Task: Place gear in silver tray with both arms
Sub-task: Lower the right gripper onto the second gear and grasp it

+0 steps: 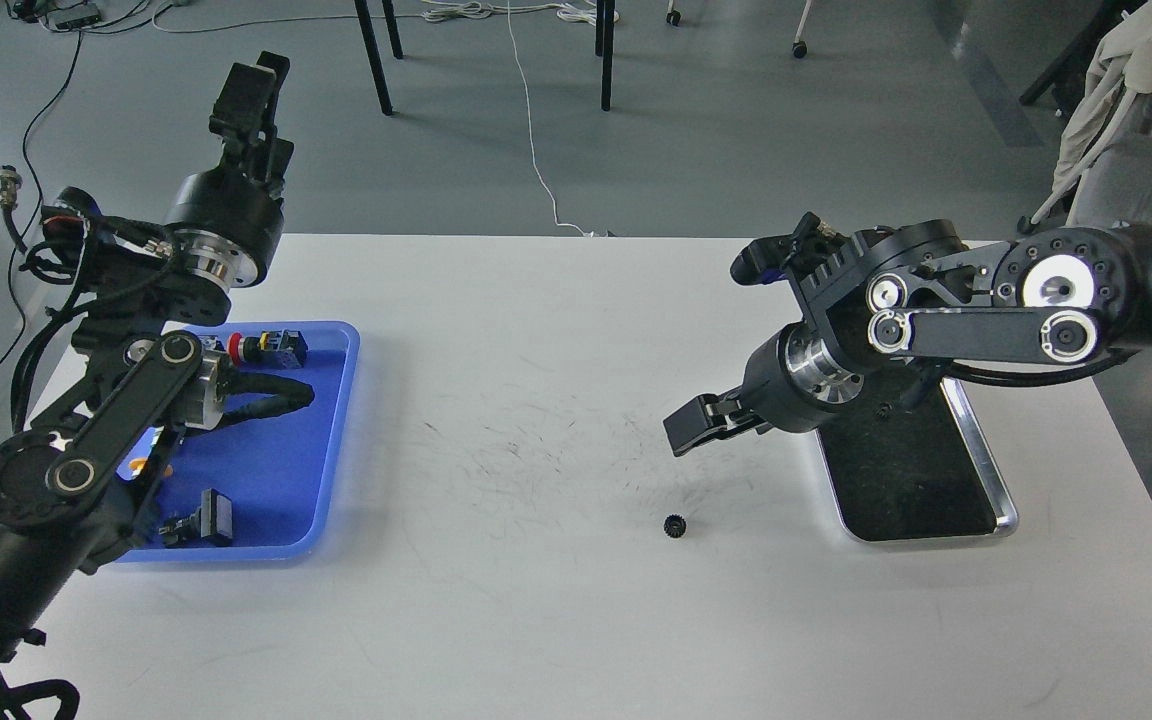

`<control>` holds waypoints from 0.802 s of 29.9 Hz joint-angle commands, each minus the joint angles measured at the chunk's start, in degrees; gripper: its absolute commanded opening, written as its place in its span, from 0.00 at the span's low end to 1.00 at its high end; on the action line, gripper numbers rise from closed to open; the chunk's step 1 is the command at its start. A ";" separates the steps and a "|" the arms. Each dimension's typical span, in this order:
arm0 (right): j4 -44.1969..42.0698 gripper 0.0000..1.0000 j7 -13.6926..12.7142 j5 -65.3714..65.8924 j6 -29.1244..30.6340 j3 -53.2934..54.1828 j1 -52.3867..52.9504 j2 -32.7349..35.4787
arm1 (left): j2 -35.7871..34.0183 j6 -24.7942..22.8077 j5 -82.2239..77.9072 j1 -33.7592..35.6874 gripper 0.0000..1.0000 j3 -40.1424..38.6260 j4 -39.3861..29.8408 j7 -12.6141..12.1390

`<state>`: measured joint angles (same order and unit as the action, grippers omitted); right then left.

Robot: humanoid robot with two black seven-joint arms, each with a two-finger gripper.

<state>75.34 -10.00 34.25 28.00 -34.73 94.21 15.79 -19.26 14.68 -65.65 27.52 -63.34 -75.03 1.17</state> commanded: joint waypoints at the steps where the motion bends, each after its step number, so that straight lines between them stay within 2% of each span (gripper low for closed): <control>1: -1.68 0.98 -0.02 -1.99 0.00 -0.34 -0.60 -4.27 | 0.01 -0.01 -0.09 -0.89 0.97 -0.90 -0.12 0.14; 13: -6.96 0.97 -0.54 -8.32 0.00 -3.50 -3.07 -13.50 | -0.78 -0.01 -0.09 -1.24 0.98 -1.61 -1.96 0.14; 24: -8.01 0.97 -0.81 -8.06 0.00 -6.84 -2.98 -14.12 | -0.78 0.08 -0.09 -1.42 0.98 -1.61 -2.14 0.58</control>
<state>67.42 -10.82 25.77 28.00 -40.35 91.15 1.61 -20.04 14.70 -65.75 26.12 -64.95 -77.17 1.57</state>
